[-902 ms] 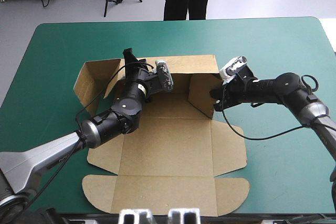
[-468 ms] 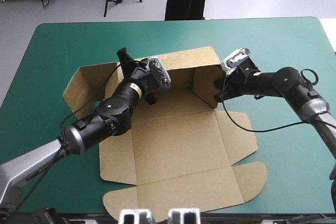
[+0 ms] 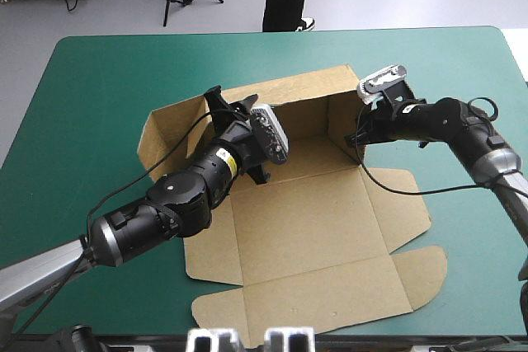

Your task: Fold the box

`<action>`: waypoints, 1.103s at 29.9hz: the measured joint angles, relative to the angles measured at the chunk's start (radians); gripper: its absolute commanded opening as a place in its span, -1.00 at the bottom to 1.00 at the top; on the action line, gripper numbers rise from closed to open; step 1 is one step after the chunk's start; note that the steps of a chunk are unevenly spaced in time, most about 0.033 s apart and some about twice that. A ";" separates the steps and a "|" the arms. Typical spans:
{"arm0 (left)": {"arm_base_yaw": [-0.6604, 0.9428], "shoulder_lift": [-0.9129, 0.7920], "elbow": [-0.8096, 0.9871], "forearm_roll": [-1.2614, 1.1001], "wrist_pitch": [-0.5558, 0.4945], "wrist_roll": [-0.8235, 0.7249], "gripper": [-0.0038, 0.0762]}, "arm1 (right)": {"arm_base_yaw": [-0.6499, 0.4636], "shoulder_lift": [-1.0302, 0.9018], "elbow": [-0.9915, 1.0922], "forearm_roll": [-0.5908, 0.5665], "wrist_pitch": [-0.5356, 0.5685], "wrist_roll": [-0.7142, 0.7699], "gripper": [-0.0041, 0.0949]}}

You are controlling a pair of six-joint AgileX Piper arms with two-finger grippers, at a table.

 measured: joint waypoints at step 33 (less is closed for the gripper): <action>0.438 -0.051 -0.152 -0.382 0.330 -0.029 -0.87 | 0.000 0.000 -0.253 -0.421 0.422 0.338 -0.95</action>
